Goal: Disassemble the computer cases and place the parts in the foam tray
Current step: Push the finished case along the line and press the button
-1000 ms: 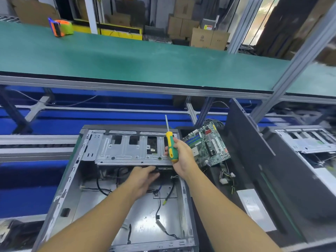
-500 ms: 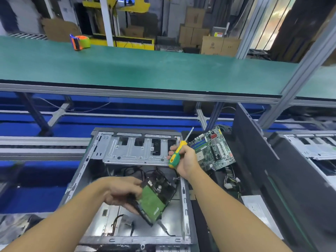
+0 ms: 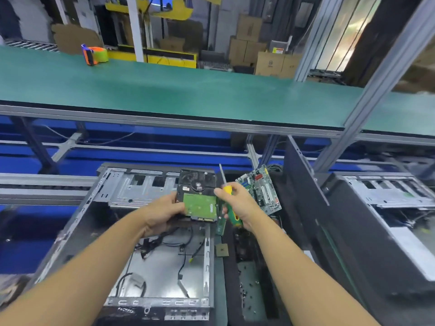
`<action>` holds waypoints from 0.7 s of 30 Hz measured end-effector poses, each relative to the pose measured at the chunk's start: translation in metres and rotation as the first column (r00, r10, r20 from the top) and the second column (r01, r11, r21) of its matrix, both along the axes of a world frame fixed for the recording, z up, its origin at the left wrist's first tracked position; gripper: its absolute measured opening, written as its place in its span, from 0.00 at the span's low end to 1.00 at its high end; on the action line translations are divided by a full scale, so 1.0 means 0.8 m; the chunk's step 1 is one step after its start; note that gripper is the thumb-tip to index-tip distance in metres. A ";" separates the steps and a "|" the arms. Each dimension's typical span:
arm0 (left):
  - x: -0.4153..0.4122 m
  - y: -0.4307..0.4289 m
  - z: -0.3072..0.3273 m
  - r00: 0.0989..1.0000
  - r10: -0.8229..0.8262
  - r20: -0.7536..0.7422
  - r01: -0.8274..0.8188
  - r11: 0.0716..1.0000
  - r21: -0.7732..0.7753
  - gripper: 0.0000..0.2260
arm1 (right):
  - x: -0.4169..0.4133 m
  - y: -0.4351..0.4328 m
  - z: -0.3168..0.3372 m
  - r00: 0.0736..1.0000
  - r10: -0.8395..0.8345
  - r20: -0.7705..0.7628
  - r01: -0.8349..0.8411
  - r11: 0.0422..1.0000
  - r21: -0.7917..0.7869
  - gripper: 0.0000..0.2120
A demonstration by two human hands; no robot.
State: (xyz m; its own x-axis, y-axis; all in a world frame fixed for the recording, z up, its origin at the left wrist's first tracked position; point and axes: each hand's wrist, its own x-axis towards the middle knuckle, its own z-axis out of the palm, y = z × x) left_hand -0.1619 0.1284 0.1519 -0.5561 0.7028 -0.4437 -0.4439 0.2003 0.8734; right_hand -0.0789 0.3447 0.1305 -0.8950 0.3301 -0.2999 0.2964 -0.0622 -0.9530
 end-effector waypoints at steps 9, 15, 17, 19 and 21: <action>0.145 0.200 -0.037 0.997 -0.073 -0.020 0.068 0.980 -0.187 0.14 | 0.158 0.160 -0.026 0.977 -0.074 0.200 0.024 0.971 0.240 0.13; 0.227 0.278 -0.104 0.987 -0.161 -0.020 0.140 0.905 -0.402 0.02 | 0.261 0.207 -0.069 0.897 -0.188 0.400 0.035 0.932 0.360 0.12; 0.245 0.291 -0.121 0.963 -0.263 -0.060 0.202 0.851 -0.484 0.03 | 0.281 0.214 -0.083 0.870 -0.216 0.444 0.045 0.931 0.363 0.11; 0.258 0.300 -0.132 0.915 -0.383 -0.129 0.244 0.779 -0.578 0.06 | 0.294 0.219 -0.094 0.846 -0.241 0.475 0.056 0.927 0.370 0.10; 0.264 0.308 -0.139 0.847 -0.502 -0.174 0.281 0.702 -0.655 0.08 | 0.301 0.218 -0.101 0.829 -0.273 0.488 0.068 0.915 0.397 0.09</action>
State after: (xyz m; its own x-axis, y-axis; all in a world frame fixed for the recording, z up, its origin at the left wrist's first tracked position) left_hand 0.0494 0.3748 0.0409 -0.4734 0.5483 -0.6894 0.0747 0.8049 0.5888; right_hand 0.1618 0.5190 0.0497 -0.5529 0.6354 -0.5390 0.7708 0.1442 -0.6206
